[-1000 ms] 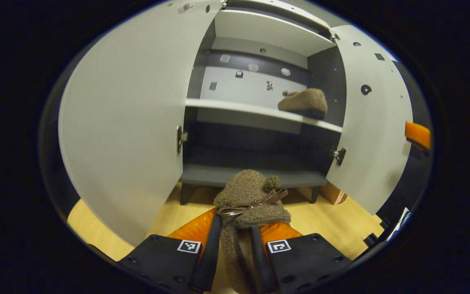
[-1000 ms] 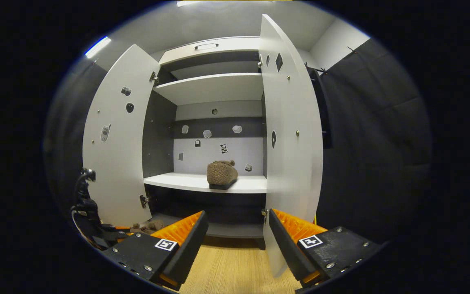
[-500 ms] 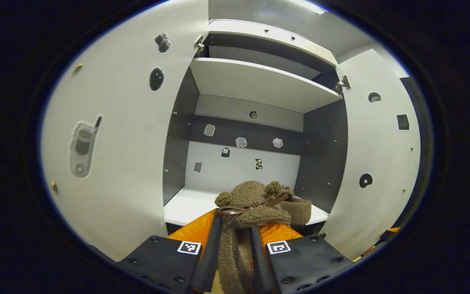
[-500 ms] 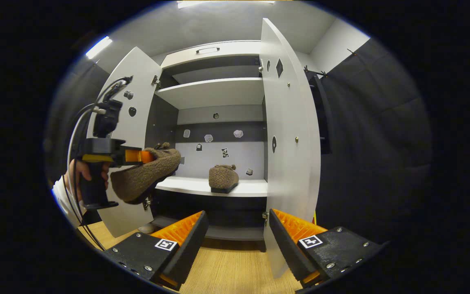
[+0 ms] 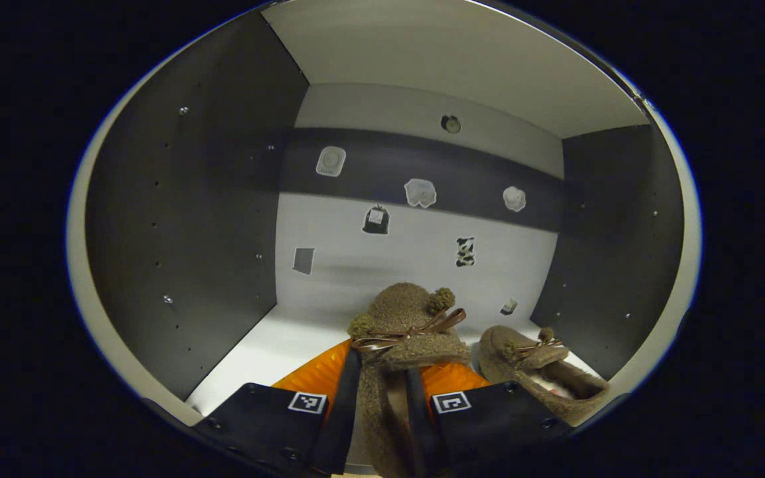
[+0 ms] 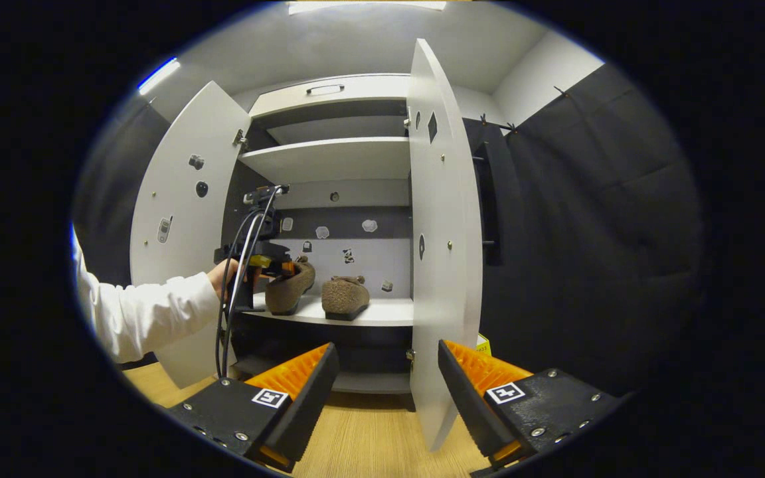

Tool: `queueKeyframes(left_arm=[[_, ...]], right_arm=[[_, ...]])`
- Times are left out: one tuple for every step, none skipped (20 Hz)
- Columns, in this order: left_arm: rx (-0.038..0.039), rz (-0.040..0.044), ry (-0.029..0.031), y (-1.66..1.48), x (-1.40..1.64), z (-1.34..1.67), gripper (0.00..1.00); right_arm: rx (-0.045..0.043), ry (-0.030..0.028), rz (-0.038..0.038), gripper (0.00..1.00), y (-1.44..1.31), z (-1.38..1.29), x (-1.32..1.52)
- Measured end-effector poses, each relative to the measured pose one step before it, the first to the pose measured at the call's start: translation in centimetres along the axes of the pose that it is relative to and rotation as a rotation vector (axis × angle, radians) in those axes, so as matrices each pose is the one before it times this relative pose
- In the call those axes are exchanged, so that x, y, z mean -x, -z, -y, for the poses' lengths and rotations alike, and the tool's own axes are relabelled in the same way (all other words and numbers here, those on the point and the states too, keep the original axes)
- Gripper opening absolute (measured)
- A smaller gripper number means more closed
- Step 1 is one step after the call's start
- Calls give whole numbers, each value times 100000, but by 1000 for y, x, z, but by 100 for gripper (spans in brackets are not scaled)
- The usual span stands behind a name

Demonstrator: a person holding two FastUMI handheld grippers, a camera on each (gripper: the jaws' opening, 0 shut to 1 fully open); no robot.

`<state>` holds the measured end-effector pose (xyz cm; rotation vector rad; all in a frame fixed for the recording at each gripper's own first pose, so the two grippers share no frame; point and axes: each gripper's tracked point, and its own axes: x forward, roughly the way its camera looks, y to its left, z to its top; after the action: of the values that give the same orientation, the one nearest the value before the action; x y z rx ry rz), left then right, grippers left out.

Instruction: Grab one shoe with the right hand and put it into the shoe cabinet, grab the other shoe with the left hand and put it into the shoe cabinet; then close the right door with the right hand and the left door with the left hand.

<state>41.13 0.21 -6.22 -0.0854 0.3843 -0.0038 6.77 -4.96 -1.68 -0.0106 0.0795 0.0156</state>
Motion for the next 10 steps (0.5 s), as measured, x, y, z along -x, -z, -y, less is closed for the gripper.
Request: queueKeyframes(left_arm=[[-1155,-2294,-781,667,-500,-200,43],[-1457,-2471,-810,691,-436,-166,43],[-1247,-2107,-2294,623,-262,-889,48],[596,8,269,-68,-83,-158,55],[525,307,674,-59,-62,42,60],[-501,-286,247,33,459,-303,64],[-796,-138,-463,101,369,-414,69],[999,-86,15,144,187,-294,79],[2074,118,1347,149,668,31,90],[1978,-22,1708,246,470,39,95]], right_arm=[[-210,807,-128,93,96,304,106],[-457,764,-370,93,55,298,-2],[-642,293,-216,93,60,225,-10],[-603,159,99,93,-85,89,-47],[-475,178,391,93,-174,186,-120],[-358,-89,514,93,-126,40,-82],[-437,-340,175,93,-75,-76,-103],[-441,-644,13,93,81,-170,-36],[-182,-529,255,93,15,-114,39],[120,-525,207,93,-65,-214,-58]])
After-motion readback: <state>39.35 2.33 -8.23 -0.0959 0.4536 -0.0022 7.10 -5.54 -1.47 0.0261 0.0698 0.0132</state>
